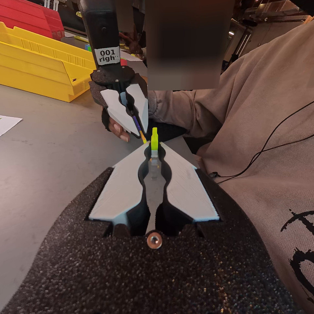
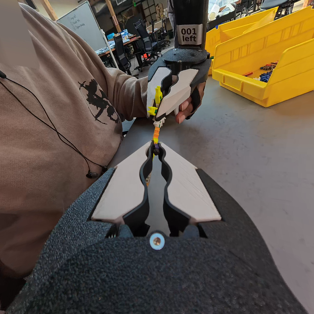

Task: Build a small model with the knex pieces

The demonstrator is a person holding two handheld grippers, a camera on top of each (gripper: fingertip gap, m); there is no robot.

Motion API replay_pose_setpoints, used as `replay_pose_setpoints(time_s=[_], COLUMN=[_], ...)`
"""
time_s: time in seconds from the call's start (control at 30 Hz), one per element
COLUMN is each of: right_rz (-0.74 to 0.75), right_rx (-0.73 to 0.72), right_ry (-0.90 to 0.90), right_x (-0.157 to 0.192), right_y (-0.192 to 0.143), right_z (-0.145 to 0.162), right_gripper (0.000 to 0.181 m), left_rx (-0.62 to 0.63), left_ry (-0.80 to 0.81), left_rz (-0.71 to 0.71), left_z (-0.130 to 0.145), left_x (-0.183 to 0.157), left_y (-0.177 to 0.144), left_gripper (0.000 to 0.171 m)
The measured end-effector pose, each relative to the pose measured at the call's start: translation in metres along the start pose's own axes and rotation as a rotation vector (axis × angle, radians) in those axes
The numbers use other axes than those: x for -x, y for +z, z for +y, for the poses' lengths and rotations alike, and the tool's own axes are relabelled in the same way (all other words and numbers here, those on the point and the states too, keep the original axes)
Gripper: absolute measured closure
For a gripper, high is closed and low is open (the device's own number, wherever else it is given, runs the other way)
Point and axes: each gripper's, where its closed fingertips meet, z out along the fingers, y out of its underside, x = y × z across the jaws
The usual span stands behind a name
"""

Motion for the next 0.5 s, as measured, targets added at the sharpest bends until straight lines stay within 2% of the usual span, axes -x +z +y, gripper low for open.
replay_pose_setpoints(time_s=[0.1,0.2,0.3,0.4,0.5], right_rz=[0.012,0.089,0.134,0.155,0.182], right_rx=[-0.004,-0.033,-0.117,-0.160,-0.177], right_ry=[-0.010,-0.058,-0.090,-0.113,-0.134], right_x=[-0.001,-0.011,-0.014,-0.012,-0.014], right_y=[-0.001,-0.004,-0.010,-0.009,-0.003], right_z=[-0.001,-0.009,-0.027,-0.037,-0.042], right_gripper=[0.179,0.179,0.179,0.180,0.180], left_rx=[-0.006,-0.051,-0.068,-0.069,-0.078], left_ry=[-0.009,-0.032,-0.077,-0.085,-0.134], left_rz=[-0.010,-0.059,-0.080,-0.127,-0.133], left_z=[-0.001,-0.007,-0.008,-0.006,-0.005], left_x=[0.002,0.011,0.019,0.027,0.031], left_y=[-0.001,-0.004,-0.007,-0.003,0.003], left_gripper=[0.166,0.162,0.131,0.130,0.141])
